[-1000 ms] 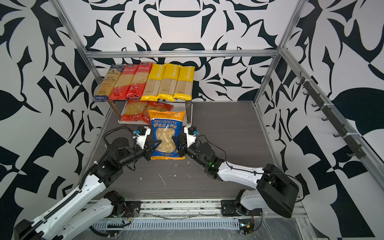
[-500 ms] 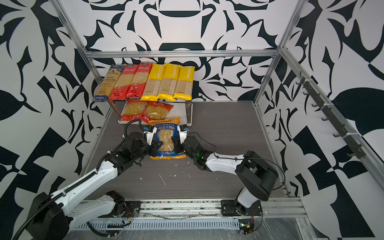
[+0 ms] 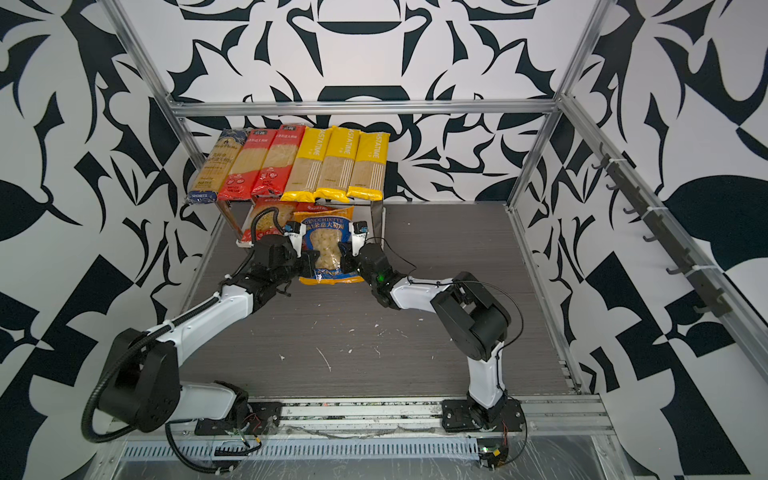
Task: Place and organize the pasta boxes and bags onto the shelf
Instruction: 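Lift and carry the orecchiette bag onto the lower shelf with both grippers, then release the bag with right and withdraw it while left pushes it in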
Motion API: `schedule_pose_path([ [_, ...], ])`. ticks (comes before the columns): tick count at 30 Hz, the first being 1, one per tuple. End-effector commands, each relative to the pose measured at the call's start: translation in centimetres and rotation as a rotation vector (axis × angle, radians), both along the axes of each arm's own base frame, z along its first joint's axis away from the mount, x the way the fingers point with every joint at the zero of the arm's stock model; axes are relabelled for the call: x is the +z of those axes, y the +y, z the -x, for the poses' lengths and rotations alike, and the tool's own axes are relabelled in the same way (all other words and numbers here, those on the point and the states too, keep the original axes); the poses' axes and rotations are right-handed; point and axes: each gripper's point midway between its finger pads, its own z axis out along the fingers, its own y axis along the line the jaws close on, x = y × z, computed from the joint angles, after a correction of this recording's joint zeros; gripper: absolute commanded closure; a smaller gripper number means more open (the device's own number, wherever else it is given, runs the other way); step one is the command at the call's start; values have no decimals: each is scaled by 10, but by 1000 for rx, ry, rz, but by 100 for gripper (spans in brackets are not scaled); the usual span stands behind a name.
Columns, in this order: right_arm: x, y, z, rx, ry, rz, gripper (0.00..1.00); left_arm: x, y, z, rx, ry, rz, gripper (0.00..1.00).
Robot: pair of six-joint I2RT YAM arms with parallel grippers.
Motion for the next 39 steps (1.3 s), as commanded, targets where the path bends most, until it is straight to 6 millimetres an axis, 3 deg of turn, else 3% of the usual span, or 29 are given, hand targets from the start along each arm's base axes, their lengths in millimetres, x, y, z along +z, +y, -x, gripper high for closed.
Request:
schedule_pose_path([
  [1,59,9,-12,2,-167,-93,100,56,-7,-31,17,-170,82,98],
  [3,50,13,-16,12,-157,-64,95,49,-9,-38,19,-155,78,98],
  [6,42,13,-17,9,-142,-50,80,37,-8,-47,38,-133,72,99],
  [10,40,6,-7,19,-122,-33,64,32,0,-56,67,-122,79,100],
  [13,37,-3,4,27,-106,6,59,33,4,-60,78,-121,75,100],
  [24,50,-58,51,-26,-114,19,54,32,5,-76,104,-95,55,100],
  [29,63,-87,66,-92,-130,0,54,44,2,-91,154,-80,124,100],
  [33,58,-109,77,-148,-91,-27,56,49,-11,-108,159,-52,207,100],
  [39,36,-139,98,-215,20,-61,59,56,-14,-132,188,-77,221,100],
])
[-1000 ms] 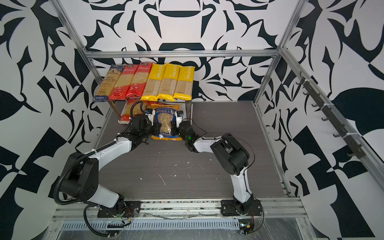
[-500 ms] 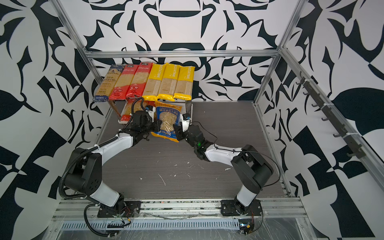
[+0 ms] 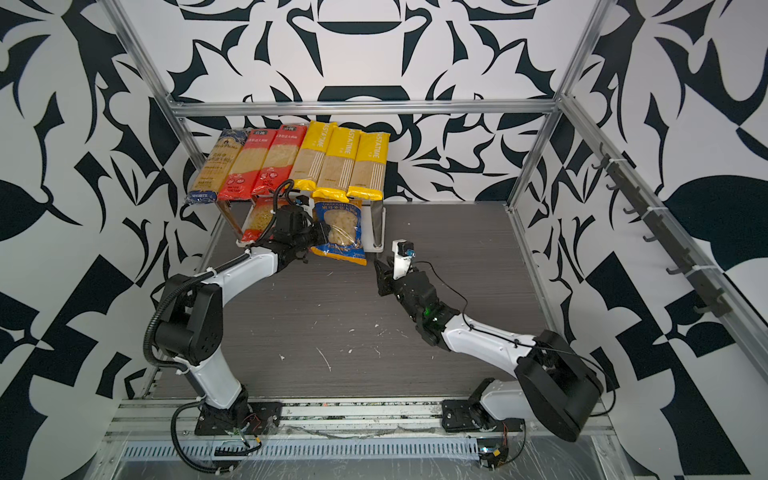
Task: Place and organize the pasta boxes and bags onto the shelf
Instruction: 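Release the bag with right and withdraw it while left pushes it in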
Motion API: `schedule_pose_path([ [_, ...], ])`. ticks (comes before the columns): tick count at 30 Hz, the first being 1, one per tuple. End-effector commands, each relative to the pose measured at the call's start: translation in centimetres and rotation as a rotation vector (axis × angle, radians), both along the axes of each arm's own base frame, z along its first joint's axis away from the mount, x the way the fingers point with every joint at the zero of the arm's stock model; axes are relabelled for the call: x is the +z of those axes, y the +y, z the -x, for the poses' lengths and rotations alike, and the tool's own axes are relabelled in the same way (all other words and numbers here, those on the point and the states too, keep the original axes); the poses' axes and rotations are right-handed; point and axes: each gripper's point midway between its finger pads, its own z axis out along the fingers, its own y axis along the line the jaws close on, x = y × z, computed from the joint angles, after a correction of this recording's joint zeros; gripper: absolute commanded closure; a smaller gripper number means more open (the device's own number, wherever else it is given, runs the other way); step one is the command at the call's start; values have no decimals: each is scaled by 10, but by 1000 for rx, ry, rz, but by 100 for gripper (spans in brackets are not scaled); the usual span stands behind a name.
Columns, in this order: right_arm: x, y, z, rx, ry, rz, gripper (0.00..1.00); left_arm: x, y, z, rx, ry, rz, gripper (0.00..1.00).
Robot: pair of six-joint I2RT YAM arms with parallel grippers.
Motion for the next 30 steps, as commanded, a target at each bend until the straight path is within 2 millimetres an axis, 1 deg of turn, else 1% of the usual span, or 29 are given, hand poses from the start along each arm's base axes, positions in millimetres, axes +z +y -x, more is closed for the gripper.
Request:
schedule_pose_path([
  [1,-5,-19,8,-66,56,-49,59,55,-1,-33,46,-158,85,100],
  [4,-14,-30,17,-84,90,-45,60,53,-25,-38,-72,-121,116,100],
  [7,-19,-41,25,-104,110,-39,61,44,-38,-42,-140,-87,110,100],
  [10,-22,-50,32,-118,115,-36,61,35,-41,-46,-139,-60,131,100],
  [13,-21,-56,34,-136,113,-31,61,27,-46,-45,-147,-40,143,100],
  [16,-21,-57,36,-134,117,-30,61,22,-46,-43,-147,-22,120,99],
  [17,-22,-57,36,-131,119,-29,61,22,-44,-44,-137,-17,110,96],
  [18,-22,-56,37,-127,122,-29,62,23,-40,-43,-123,-9,95,90],
  [22,-26,-54,37,-119,141,-37,62,28,-23,-35,-52,7,30,64],
  [25,-29,-53,38,-117,159,-43,62,33,-8,-25,-7,11,-21,48],
  [28,-32,-53,39,-115,178,-42,63,39,6,-13,30,17,-59,38],
  [30,-32,-54,40,-118,188,-39,64,41,14,-3,45,28,-82,35],
])
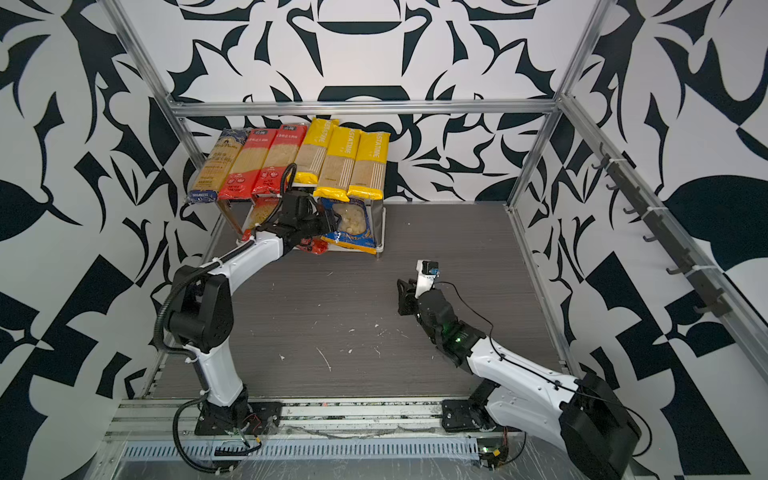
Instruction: Place and organize the pasta boxes and bags onto the shelf
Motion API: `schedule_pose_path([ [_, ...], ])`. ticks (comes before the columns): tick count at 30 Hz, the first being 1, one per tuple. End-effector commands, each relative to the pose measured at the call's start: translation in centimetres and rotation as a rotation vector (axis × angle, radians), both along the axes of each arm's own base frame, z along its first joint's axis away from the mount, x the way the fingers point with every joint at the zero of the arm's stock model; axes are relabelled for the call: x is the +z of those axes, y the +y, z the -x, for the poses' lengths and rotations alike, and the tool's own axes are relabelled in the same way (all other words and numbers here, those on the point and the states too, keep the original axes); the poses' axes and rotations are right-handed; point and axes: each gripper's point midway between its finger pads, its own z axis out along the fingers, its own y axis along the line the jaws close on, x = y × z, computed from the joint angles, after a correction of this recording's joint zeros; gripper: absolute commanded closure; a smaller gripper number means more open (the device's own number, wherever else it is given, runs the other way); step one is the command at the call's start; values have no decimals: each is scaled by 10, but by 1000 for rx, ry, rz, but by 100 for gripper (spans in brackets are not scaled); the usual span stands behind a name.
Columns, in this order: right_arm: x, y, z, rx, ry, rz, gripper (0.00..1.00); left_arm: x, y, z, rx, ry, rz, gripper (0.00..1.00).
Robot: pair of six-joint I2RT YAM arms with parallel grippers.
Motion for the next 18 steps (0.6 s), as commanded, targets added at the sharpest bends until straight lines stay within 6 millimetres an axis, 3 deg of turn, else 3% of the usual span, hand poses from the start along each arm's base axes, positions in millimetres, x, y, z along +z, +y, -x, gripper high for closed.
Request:
schedule_pose_path([
  [1,9,0,1,-6,4,-30,64,28,25,16,57,-38,-58,34],
  [11,6,-10,9,-32,49,-40,66,35,49,72,72,-46,-76,32],
  [18,5,-24,19,-46,66,24,66,43,74,134,90,-105,-94,31],
])
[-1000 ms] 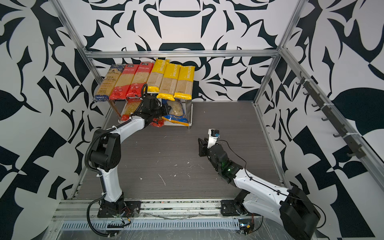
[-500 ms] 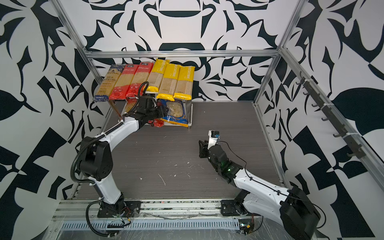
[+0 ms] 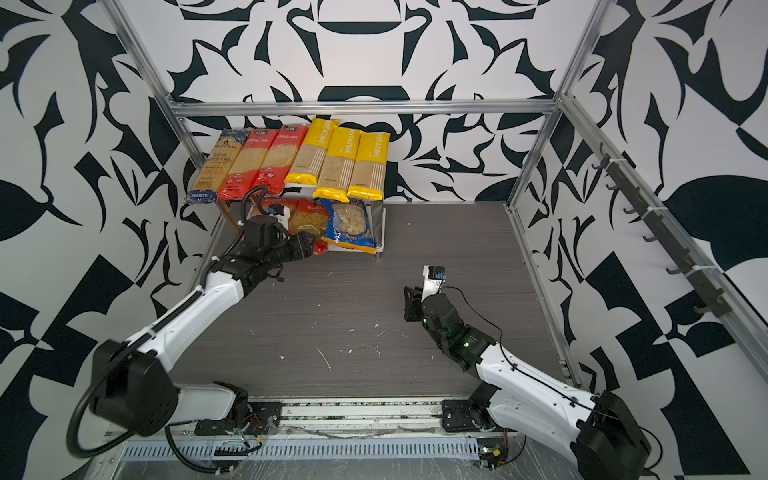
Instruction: Place and organize the pasta boxes and bags onto the shelf
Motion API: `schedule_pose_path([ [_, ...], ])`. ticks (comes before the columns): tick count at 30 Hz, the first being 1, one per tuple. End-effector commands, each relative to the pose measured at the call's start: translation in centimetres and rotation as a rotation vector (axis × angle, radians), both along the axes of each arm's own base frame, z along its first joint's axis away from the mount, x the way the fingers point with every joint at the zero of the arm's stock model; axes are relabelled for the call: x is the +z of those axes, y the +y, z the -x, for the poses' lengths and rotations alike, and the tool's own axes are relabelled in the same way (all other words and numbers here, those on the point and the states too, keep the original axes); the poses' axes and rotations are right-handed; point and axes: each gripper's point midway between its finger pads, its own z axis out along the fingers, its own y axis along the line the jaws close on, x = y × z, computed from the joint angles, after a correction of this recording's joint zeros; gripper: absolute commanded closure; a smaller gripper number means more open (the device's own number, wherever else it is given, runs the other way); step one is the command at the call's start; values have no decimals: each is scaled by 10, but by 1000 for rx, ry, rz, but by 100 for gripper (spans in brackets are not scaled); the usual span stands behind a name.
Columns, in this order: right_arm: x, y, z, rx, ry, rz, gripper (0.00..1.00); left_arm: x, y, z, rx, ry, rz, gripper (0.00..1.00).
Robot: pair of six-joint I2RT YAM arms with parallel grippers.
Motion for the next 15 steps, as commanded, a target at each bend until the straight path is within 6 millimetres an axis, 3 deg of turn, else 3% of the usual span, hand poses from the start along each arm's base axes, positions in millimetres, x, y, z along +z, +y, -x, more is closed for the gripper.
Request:
schedule_pose_path([
  [1,14,-10,3,-26,-18,21,66,4,15,26,23,-37,-18,31],
  [7,16,-32,18,-49,-24,75,65,4,26,63,-7,-60,-26,29],
  [15,21,-54,31,-62,-57,153,63,-4,40,92,-1,-53,-50,28],
])
